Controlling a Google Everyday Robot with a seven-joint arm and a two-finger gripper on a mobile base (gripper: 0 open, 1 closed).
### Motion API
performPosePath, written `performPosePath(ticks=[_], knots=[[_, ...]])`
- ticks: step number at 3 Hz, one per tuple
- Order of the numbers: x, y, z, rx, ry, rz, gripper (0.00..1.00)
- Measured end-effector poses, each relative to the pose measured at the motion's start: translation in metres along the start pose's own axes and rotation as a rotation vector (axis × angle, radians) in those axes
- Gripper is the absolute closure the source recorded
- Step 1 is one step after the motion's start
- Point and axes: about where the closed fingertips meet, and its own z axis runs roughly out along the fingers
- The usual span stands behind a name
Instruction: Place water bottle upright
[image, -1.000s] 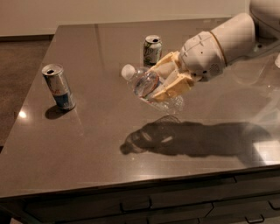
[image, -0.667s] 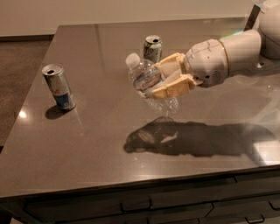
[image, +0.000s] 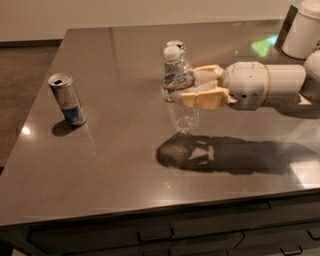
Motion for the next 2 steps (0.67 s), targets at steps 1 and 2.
performPosePath(ticks=[1,2], knots=[[0.0106,-0.0059,-0.0076,0.024,-0.09,0.046,1.0],[0.0167,-0.0091,-0.0155,0.035,-0.152,0.075,1.0]])
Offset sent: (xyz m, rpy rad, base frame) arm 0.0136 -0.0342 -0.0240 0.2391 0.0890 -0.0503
